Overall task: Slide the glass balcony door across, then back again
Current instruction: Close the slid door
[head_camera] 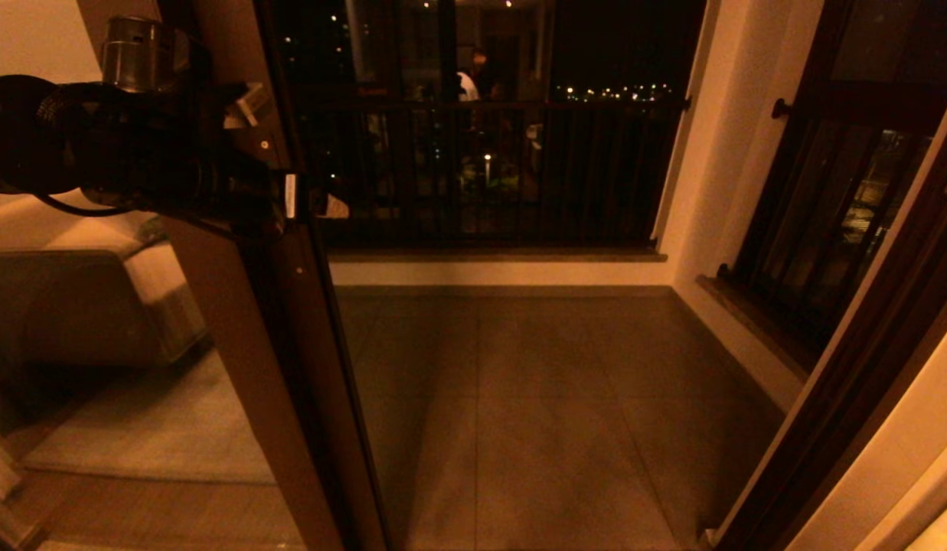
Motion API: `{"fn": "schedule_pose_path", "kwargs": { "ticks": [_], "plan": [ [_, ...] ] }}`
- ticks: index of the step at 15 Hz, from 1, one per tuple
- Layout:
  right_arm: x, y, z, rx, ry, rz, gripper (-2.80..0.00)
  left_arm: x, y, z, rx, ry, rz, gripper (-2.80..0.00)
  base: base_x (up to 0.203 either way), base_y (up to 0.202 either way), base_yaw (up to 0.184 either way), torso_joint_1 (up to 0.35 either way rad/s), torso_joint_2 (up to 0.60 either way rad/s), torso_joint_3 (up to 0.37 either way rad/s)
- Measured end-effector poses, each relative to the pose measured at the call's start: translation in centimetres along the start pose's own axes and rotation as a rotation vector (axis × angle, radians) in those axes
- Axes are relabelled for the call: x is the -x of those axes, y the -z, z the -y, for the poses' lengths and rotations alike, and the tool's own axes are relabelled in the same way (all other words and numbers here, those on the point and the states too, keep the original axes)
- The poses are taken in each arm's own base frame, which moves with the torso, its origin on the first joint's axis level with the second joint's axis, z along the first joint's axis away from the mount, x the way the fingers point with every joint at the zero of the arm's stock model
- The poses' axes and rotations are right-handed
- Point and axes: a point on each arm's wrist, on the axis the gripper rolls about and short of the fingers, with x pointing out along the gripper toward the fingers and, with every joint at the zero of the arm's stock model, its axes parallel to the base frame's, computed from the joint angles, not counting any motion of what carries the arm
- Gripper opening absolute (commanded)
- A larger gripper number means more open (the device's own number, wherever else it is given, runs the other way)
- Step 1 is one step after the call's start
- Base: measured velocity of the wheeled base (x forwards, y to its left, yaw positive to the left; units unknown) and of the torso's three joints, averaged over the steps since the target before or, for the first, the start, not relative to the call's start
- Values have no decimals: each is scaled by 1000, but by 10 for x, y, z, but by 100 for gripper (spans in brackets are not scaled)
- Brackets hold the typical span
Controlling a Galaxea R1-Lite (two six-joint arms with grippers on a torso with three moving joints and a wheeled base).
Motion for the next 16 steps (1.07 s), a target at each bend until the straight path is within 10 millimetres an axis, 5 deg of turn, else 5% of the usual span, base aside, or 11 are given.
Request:
{"fn": "schedule_pose_path", "kwargs": {
  "ticks": [16],
  "plan": [
    [0,0,0,0,0,0,-280,-29,-8,-3,-5,-31,13,0,0,0,0,0,0,0]
  ]
}}
